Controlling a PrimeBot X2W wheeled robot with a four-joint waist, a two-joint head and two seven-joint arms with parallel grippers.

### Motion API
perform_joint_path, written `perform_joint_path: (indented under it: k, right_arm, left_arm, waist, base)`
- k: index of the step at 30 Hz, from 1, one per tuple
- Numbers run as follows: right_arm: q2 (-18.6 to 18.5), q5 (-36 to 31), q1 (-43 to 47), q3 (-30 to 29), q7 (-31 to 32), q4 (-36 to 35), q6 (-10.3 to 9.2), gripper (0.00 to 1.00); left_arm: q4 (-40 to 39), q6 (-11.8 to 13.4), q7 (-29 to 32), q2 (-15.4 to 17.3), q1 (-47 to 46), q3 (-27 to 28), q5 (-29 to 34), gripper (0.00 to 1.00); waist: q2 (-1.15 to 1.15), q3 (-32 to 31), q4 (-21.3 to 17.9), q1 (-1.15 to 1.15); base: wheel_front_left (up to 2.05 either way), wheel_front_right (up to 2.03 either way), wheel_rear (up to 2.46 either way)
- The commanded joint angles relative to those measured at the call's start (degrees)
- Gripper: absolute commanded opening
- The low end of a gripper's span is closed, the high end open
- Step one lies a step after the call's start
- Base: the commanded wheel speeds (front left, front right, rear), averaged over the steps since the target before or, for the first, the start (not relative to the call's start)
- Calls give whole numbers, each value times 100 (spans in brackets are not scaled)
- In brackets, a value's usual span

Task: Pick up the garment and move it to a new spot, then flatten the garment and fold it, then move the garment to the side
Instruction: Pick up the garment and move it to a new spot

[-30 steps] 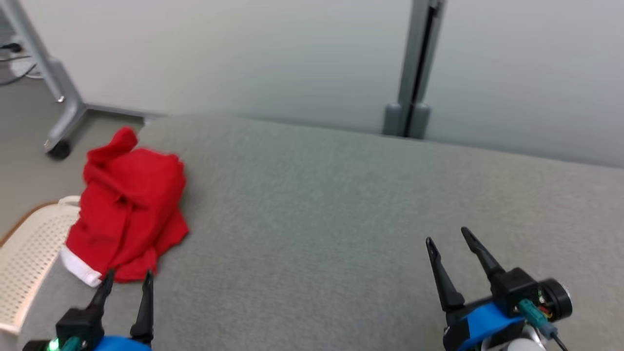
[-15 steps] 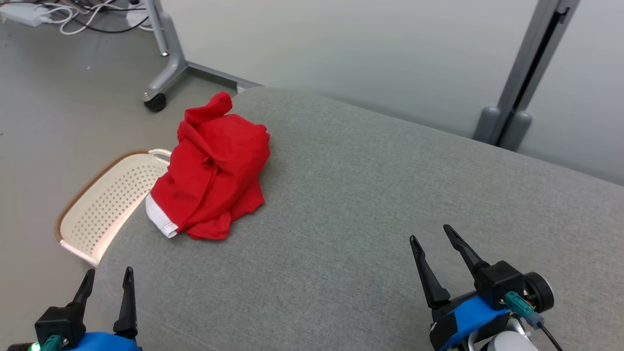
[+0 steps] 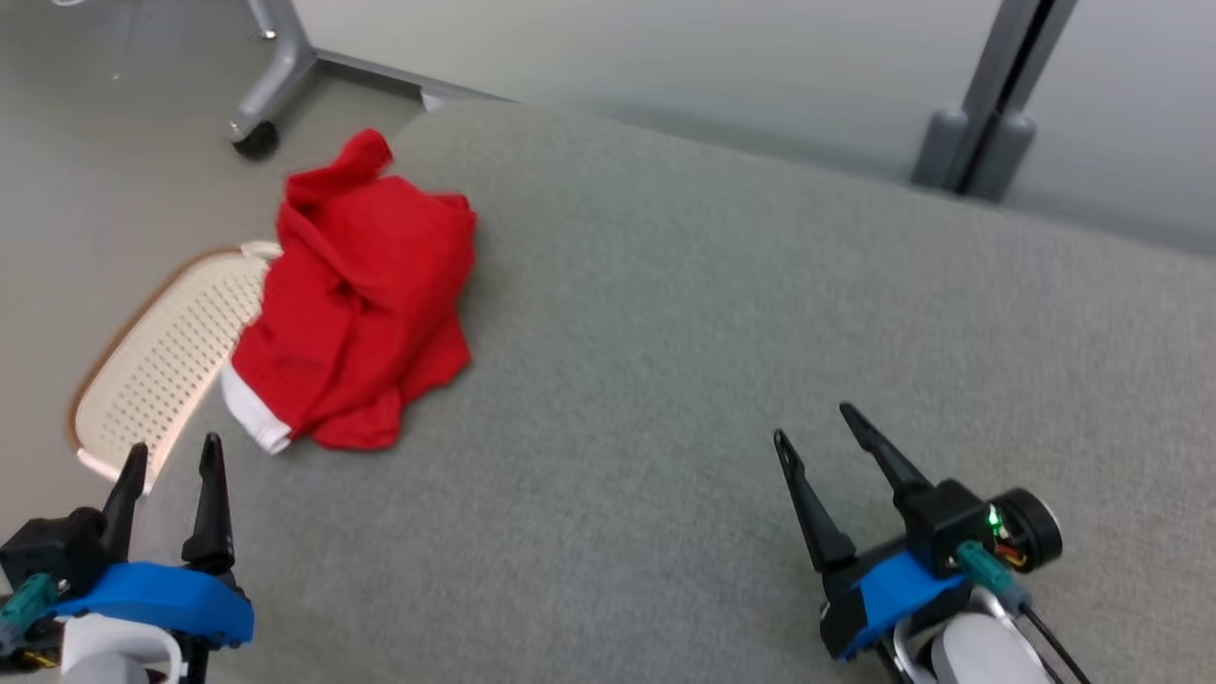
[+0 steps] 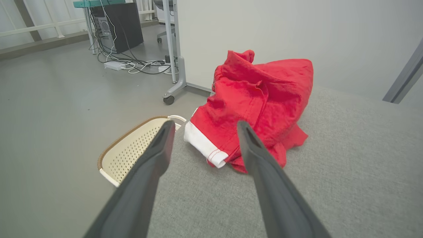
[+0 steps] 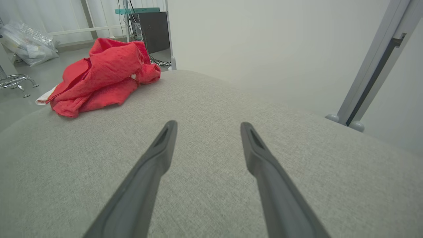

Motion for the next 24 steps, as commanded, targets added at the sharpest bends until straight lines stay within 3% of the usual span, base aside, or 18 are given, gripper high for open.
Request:
perform_joint_path:
  k: [1, 14, 24]
  right_arm:
    - [-35, -80, -90, 13, -22, -13, 0, 100]
    - [-33, -432, -483, 155, -22, -267, 0, 100]
    - [-31, -611, -510, 180, -22, -680, 0, 100]
  left_arm:
    - [55, 10, -15, 92, -222, -99, -167, 100]
    - [598, 10, -15, 878, -1543, -739, -1974, 100]
    - [924, 9, -15, 1468, -2135, -1254, -2947, 100]
  waist:
    - [-1, 130, -63, 0]
    - [-1, 1189, -817, 0]
    - [-1, 1666, -1301, 0]
  base:
    - [0, 0, 0]
    - [0, 0, 0]
    - [0, 0, 0]
